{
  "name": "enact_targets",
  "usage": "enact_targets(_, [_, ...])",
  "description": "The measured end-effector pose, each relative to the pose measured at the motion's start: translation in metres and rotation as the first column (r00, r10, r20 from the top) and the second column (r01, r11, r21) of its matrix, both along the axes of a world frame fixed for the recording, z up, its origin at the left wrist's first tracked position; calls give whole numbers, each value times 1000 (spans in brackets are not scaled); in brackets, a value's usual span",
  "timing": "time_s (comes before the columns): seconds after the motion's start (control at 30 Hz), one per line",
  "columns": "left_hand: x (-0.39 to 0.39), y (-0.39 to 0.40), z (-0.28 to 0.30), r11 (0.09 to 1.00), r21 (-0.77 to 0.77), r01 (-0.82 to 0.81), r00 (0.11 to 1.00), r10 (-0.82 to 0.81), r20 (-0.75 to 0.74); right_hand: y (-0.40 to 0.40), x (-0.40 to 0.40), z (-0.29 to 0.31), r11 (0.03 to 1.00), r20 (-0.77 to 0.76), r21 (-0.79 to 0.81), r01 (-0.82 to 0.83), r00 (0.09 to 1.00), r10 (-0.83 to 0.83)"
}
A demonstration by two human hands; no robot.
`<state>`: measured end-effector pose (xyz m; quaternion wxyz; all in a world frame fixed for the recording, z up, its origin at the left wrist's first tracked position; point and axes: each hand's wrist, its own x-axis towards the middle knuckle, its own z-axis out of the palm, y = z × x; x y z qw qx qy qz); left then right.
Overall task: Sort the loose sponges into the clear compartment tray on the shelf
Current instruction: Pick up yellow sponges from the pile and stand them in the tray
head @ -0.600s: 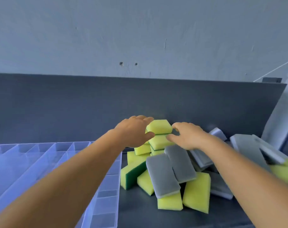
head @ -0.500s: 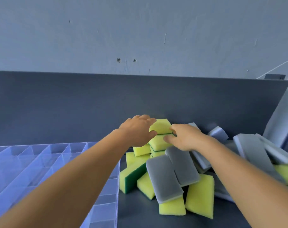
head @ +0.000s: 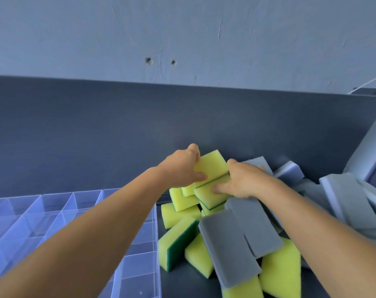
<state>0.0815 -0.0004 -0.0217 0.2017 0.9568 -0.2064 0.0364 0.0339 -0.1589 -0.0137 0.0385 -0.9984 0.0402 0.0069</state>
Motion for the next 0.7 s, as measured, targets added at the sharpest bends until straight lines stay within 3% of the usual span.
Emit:
enact_targets(0.1, [-2, 3, 1, 998, -60, 34, 999, -36, -34, 3, 1, 1, 993, -1, 113, 21, 1000, -21])
enact_targets(0.27, [-8, 7, 1, 998, 5, 64, 997, -64, 38, 3, 6, 0, 952, 86, 306, -15, 996, -12])
enact_targets(0.43, [-23, 23, 6, 994, -109, 31, 996, -21, 90, -1, 7, 12, 855, 207, 511, -93, 978, -17])
enact_targets(0.7, [-68, 46, 17, 972, -229, -49, 951, 116, 288, 18, -14, 25, 772, 473, 506, -385, 872, 124])
